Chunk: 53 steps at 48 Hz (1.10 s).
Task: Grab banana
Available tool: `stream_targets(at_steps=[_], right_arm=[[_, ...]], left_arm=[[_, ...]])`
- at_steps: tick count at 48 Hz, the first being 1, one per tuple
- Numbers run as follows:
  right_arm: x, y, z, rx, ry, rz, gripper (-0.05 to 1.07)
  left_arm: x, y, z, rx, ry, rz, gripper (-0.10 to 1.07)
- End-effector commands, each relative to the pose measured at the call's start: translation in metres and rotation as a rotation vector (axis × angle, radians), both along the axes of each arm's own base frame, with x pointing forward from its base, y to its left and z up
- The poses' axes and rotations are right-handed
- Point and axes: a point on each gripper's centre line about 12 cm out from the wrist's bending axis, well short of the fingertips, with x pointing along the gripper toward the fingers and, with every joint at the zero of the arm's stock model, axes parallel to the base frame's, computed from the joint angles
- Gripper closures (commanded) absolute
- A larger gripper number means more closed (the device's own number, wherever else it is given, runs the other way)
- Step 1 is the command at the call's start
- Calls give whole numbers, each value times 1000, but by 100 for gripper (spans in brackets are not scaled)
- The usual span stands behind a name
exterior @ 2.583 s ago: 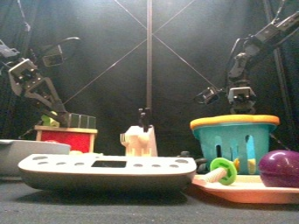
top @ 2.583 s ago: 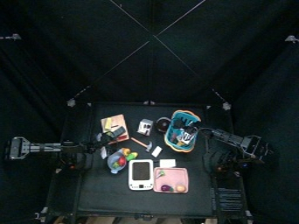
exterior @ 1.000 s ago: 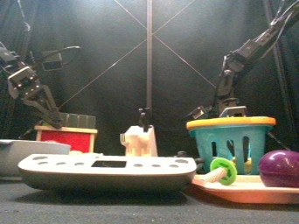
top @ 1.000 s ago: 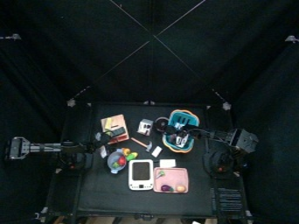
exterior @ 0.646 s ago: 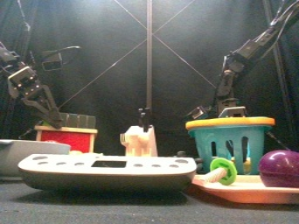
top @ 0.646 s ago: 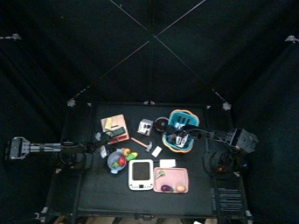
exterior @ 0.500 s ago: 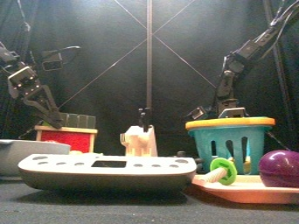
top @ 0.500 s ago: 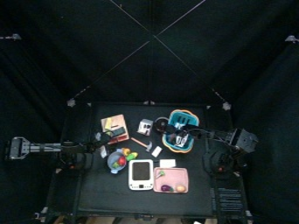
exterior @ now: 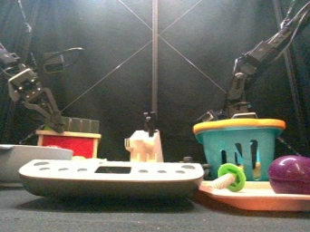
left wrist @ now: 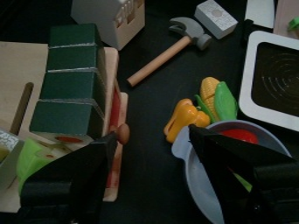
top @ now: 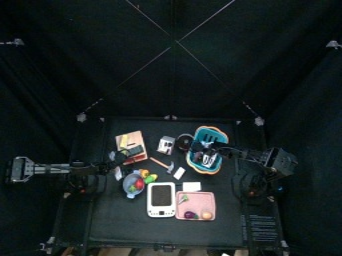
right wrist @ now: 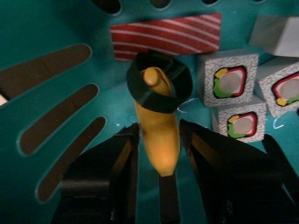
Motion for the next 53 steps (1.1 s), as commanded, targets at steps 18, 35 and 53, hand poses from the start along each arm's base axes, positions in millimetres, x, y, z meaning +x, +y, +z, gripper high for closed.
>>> stream_targets(at_steps=[18, 35, 53], right_arm=[[-1, 3, 13, -6, -43, -2, 28], [-4, 7, 1, 27, -18, -9, 25], [-4, 4, -21, 45, 54, 10, 26]], left_arm=[[-1, 1, 6, 9, -21, 6, -1], [-1, 1, 6, 10, -22, 8, -1], [-1, 1, 6, 10, -21, 8, -1]])
